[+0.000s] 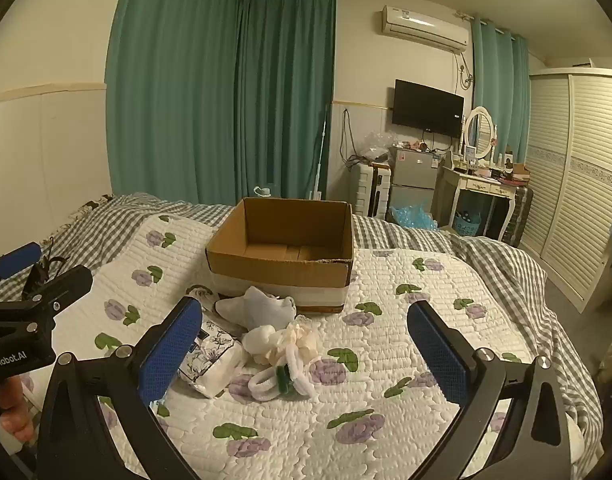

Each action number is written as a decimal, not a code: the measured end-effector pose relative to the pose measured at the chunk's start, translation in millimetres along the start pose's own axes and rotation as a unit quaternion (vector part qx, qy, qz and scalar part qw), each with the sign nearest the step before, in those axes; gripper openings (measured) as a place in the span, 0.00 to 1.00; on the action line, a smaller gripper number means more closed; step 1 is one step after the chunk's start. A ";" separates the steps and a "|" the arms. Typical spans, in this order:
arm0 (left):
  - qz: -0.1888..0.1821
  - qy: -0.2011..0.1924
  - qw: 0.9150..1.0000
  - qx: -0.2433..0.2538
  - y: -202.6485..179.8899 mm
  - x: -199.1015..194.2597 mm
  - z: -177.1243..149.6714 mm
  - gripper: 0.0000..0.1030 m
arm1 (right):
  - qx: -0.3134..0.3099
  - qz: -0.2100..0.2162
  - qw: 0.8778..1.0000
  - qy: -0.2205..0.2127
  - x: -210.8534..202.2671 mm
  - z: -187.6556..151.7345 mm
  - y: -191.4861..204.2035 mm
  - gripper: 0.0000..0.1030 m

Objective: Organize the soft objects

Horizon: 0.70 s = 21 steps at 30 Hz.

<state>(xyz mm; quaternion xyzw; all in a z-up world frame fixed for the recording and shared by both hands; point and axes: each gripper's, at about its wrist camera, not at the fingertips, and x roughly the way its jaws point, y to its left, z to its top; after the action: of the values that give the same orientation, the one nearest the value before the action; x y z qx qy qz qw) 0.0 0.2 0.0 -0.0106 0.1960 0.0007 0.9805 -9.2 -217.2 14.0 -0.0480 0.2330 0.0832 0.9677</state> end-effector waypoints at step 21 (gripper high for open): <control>0.002 0.008 1.000 -0.008 -2.4 2.6 -4.3 1.00 | 0.007 -0.001 1.000 0.003 0.6 -1.6 -0.7 1.00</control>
<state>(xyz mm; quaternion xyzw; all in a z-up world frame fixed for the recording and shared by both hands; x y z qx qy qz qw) 0.8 -2.3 -4.9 -0.0180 0.2040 0.0037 0.9788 -9.3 -218.0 12.3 -0.0421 0.2364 0.0809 0.9674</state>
